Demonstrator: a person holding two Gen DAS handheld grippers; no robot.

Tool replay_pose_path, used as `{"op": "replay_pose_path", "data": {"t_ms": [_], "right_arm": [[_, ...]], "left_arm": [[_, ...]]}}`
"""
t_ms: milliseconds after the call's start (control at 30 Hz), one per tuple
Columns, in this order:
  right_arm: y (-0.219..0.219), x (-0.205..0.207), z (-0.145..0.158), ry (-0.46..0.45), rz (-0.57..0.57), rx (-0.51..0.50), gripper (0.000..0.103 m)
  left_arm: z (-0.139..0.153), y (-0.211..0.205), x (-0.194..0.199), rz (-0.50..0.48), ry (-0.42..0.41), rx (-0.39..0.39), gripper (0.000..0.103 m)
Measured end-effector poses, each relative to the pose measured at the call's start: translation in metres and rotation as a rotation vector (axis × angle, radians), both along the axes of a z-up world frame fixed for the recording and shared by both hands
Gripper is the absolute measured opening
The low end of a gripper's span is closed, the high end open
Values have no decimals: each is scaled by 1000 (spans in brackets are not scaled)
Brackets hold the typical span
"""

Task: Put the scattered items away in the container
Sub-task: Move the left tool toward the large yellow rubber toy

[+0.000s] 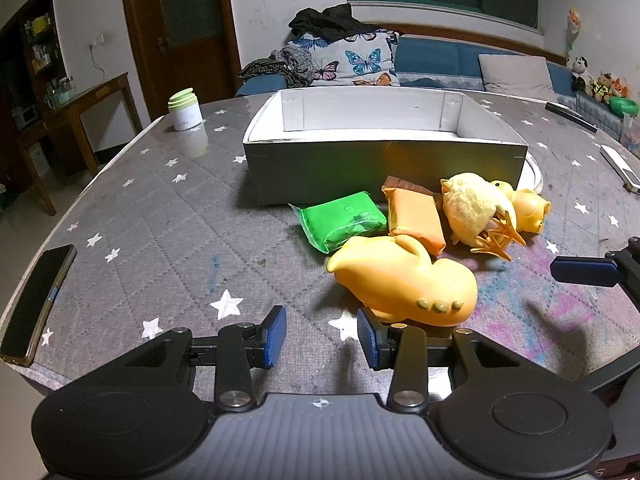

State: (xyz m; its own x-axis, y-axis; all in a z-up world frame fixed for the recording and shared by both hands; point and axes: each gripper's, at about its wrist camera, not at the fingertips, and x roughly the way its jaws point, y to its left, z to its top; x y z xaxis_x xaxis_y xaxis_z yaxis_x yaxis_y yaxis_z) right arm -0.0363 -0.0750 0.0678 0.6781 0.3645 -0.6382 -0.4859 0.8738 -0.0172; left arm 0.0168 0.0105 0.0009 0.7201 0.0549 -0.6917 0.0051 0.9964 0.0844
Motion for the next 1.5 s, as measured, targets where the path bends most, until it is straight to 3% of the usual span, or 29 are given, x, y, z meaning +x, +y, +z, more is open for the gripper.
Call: {"op": "replay_pose_path", "data": {"t_ms": [933, 1233, 1500], "right_arm": [[11, 15, -1, 17, 57, 13, 102], [19, 25, -2, 38, 95, 27, 93], [25, 34, -1, 46, 132, 41, 81]], "left_arm": [[8, 11, 10, -16, 7, -40, 42], [11, 22, 23, -35, 37, -146, 42], [11, 31, 35, -67, 64, -296, 42]]}}
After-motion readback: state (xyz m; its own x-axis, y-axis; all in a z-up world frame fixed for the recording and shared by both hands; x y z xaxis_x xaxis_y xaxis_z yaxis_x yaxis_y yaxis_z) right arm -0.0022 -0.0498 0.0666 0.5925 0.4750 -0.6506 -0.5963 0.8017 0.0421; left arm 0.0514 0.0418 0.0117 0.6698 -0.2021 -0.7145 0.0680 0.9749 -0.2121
